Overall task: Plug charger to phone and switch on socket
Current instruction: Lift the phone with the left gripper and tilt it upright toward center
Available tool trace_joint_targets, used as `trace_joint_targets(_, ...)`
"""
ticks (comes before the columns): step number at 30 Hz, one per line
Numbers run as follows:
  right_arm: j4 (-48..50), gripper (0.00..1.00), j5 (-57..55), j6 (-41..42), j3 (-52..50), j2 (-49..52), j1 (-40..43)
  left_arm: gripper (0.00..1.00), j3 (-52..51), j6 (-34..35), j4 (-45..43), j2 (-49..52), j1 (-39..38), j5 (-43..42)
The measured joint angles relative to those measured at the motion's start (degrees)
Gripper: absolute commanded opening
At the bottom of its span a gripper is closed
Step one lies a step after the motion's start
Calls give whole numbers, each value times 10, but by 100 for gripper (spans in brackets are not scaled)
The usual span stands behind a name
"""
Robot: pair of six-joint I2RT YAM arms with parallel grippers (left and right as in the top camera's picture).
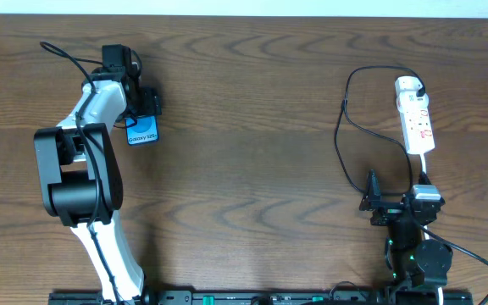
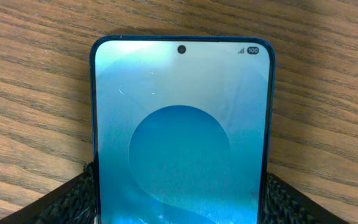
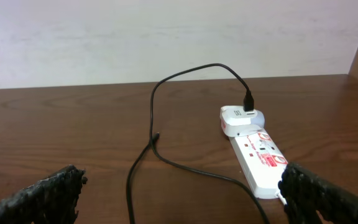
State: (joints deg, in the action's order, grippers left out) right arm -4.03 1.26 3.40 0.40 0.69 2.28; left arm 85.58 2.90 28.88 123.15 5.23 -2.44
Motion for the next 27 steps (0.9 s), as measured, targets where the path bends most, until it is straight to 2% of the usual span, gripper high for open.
trace_joint_targets(16,0,99,0,0,0,0,0,69,3,6,18,-5,0,-3)
trace_joint_targets(27,0,99,0,0,0,0,0,69,-2,47,55,-52,0,-37)
